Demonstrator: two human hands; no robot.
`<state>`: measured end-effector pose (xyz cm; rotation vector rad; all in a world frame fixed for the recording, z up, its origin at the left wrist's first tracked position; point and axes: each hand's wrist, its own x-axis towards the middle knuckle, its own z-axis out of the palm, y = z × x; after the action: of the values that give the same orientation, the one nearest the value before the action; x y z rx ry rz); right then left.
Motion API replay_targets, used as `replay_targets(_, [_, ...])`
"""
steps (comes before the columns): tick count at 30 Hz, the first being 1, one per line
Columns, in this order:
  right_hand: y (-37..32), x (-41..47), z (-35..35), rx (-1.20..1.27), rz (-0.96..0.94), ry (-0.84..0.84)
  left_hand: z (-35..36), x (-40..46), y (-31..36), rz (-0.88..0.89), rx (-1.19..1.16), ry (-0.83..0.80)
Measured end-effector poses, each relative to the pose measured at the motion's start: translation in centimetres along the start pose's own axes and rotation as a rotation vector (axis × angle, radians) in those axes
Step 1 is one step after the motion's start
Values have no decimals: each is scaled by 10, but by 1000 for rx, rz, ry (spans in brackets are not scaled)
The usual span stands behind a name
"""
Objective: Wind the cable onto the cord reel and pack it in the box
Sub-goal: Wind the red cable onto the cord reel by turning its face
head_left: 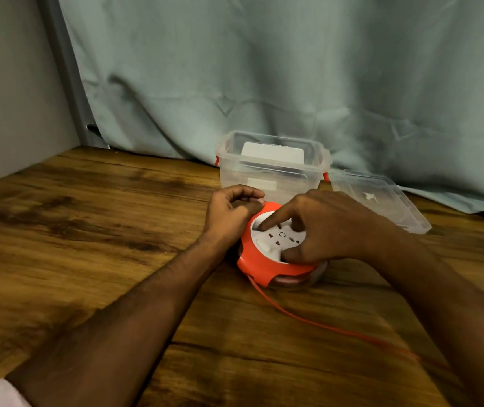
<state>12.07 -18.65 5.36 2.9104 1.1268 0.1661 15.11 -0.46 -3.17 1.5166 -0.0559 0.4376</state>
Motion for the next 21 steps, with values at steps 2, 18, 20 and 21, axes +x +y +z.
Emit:
replay_targets(2, [2, 2, 9, -23, 61, 94, 0, 0, 1, 6, 8, 7])
replay_targets(18, [-8, 3, 1, -11, 3, 42, -3, 0, 3, -45, 36, 0])
replay_targets(20, [-7, 0, -6, 147, -35, -129, -2, 0, 3, -53, 27, -3])
replay_targets(21, [-7, -1, -8, 181, -26, -185, -2, 0, 3, -54, 27, -4])
